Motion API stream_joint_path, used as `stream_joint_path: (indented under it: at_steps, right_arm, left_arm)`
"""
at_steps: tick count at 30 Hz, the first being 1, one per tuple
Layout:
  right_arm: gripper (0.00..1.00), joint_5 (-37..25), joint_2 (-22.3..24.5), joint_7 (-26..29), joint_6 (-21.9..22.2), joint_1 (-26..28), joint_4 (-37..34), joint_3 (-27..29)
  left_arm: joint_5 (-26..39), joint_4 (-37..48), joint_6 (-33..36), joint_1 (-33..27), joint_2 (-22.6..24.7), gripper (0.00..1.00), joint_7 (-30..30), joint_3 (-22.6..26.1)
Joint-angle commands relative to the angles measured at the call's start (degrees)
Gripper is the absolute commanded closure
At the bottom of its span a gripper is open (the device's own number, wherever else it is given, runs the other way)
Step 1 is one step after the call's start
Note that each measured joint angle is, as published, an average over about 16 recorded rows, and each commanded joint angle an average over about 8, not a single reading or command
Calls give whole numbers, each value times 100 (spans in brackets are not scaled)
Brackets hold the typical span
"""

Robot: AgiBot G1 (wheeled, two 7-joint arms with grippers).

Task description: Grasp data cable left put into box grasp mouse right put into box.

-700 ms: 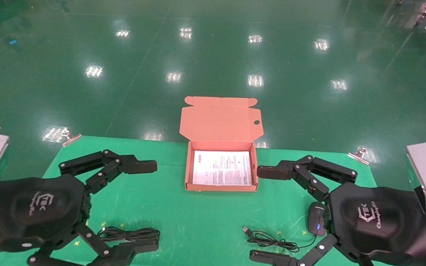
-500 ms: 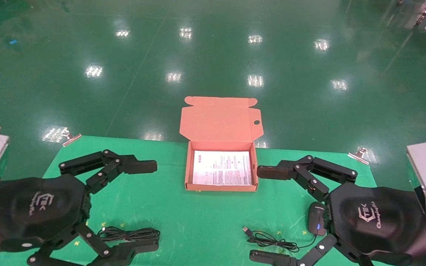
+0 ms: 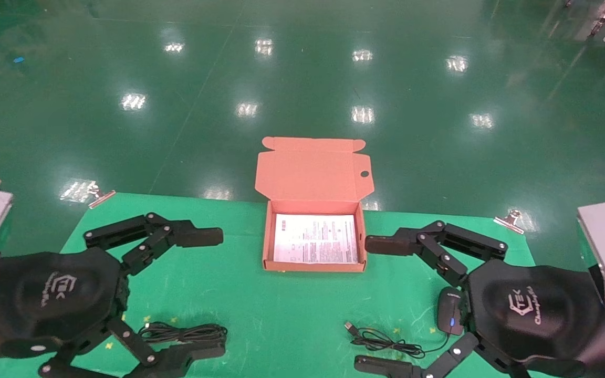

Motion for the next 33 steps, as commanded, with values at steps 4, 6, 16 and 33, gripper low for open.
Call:
stream_joint_path:
  at_steps: [4, 6, 16, 33]
  right_arm:
    - [0, 0, 0, 0, 0, 0, 0, 0]
    - [0, -13, -3, 4, 7, 9, -3, -8]
    - [0, -456, 71, -227, -126, 243, 86, -105]
    - [0, -3231, -328, -1700, -253, 1791, 380, -1234]
  left_arm:
    - [0, 0, 0, 0, 0, 0, 0, 0]
    - [-3, -3, 4, 2, -2, 0, -1, -3]
    - [367, 5, 144, -264, 34, 0, 0, 177]
    - [2591, 477, 538, -2141, 634, 0, -175, 1905]
